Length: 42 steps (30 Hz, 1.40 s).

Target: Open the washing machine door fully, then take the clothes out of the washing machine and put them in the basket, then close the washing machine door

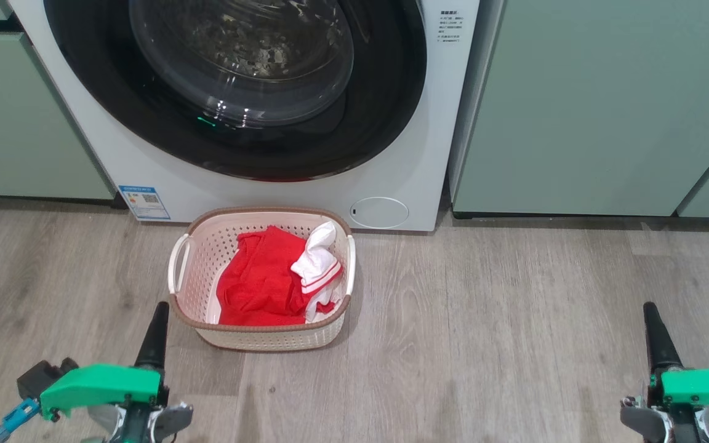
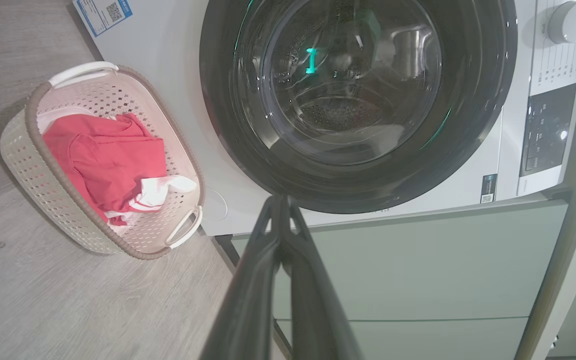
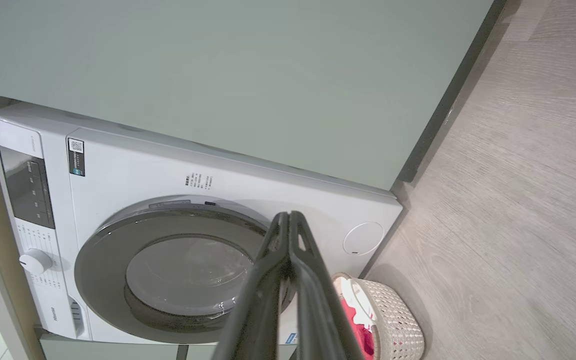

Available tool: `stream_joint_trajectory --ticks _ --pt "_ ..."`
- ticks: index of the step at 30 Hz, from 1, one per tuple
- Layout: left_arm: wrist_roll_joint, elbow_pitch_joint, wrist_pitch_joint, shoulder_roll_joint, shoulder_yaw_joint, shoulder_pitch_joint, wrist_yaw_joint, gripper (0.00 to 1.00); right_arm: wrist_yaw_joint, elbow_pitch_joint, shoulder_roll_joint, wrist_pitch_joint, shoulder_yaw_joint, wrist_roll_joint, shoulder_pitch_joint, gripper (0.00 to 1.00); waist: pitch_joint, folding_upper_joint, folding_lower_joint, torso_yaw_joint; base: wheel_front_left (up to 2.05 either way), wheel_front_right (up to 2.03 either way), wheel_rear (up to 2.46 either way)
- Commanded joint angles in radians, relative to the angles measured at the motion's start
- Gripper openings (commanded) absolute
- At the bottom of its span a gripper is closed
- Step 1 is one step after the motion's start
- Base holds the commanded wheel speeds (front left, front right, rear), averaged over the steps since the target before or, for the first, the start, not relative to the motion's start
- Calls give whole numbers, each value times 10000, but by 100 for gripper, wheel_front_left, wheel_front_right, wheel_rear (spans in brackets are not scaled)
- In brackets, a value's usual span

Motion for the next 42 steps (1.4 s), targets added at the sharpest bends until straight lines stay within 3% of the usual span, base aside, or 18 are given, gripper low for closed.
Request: stream_joint_trajectory --ticks 1,25,42 --pt "-278 -407 76 28 351 -535 6 0 -6 -418 -51 111 120 315 -526 0 7 0 0 10 0 0 0" --pt "-2579 -998 777 -218 557 -616 8 0 -7 -748 -53 815 -73 2952 -592 0 117 0 0 159 0 0 0" --pt "-2580 -998 776 -218 556 -616 8 0 -7 -748 -53 814 -72 2953 -592 0 117 0 0 159 0 0 0"
